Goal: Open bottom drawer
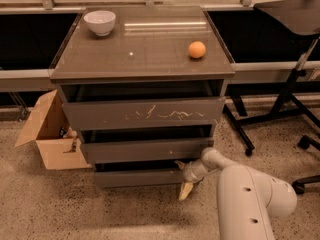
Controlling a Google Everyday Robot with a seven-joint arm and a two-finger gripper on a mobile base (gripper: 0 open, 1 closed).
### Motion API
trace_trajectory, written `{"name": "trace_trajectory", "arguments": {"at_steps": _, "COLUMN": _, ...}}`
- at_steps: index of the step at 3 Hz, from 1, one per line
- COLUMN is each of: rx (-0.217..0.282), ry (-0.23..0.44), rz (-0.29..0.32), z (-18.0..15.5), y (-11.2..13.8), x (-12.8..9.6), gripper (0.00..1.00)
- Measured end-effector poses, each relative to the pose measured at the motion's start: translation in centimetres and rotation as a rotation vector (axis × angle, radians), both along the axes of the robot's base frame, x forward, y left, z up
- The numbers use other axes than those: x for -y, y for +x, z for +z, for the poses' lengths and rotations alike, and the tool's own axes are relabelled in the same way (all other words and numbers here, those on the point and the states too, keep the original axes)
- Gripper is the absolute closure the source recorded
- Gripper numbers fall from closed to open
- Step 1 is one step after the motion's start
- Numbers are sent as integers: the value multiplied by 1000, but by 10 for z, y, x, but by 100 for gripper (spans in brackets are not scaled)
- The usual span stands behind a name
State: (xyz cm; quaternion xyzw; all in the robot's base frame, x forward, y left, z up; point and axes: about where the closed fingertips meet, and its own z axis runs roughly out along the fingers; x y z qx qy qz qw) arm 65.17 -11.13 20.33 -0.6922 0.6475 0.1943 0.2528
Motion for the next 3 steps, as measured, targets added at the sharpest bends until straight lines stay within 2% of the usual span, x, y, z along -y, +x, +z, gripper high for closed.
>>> {"name": "trace_trajectory", "arguments": {"at_steps": 1, "rx": -15, "ry": 3, "rz": -12, "z": -11, "y": 1, "x": 1, "gripper": 14}}
{"name": "trace_trajectory", "arguments": {"at_steps": 2, "rx": -12, "ry": 6, "rz": -9, "z": -11, "y": -7, "x": 1, "gripper": 37}}
{"name": "trace_trajectory", "arguments": {"at_steps": 3, "rx": -17, "ry": 37, "rz": 4, "z": -6, "y": -25, "x": 3, "gripper": 61}}
